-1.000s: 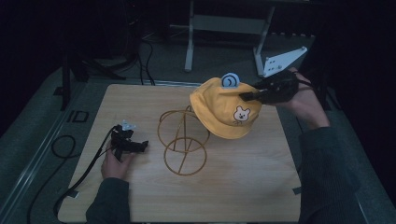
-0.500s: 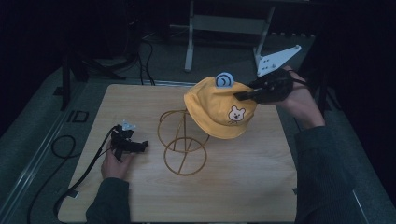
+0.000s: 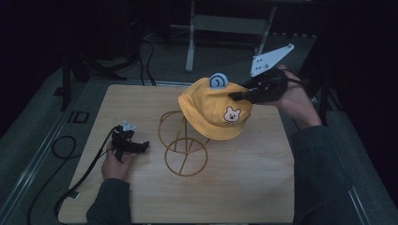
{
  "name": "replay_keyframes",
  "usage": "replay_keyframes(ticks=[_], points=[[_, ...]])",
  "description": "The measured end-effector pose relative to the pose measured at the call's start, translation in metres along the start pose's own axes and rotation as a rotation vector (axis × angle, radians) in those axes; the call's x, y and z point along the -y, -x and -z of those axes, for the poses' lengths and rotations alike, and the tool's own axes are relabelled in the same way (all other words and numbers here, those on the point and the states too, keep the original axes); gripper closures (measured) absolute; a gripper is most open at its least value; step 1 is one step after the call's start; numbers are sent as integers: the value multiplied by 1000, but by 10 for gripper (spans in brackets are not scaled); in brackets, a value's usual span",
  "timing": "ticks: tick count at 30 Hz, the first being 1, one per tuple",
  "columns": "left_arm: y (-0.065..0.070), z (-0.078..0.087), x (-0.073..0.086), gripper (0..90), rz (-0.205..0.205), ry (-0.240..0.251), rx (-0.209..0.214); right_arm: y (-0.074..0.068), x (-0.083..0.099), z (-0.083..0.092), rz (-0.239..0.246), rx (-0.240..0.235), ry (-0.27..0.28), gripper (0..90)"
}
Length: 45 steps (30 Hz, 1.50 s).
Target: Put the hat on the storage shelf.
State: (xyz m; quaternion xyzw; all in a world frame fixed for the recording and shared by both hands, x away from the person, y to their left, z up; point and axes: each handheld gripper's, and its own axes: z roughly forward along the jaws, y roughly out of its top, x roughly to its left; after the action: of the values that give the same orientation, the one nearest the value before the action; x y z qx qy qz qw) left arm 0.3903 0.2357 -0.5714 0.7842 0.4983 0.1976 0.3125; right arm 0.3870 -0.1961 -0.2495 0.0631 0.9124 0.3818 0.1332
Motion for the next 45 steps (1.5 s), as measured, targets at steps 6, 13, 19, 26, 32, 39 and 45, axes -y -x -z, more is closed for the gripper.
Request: replay_keyframes(ticks=[6, 13, 19, 26, 32, 39, 45], points=[[0, 0, 0, 21, 2, 2, -1, -1, -6, -5, 5, -6, -6, 760], [0, 0, 0, 21, 1, 2, 0, -3, -14, -11, 17, -15, -18, 759], [0, 0, 0, 21, 1, 2, 0, -5, -19, -15, 20, -21, -20, 759], [0, 0, 0, 21, 1, 2, 0, -7, -22, -20, 25, -27, -38, 758], [0, 0, 0, 21, 1, 2, 0, -8, -28, -24, 32, -32, -51, 757], [0, 0, 0, 21, 1, 2, 0, -11, -36, -30, 45, -43, -60, 754], [0, 0, 0, 21, 1, 2, 0, -15, -42, -35, 56, -54, -76, 754]])
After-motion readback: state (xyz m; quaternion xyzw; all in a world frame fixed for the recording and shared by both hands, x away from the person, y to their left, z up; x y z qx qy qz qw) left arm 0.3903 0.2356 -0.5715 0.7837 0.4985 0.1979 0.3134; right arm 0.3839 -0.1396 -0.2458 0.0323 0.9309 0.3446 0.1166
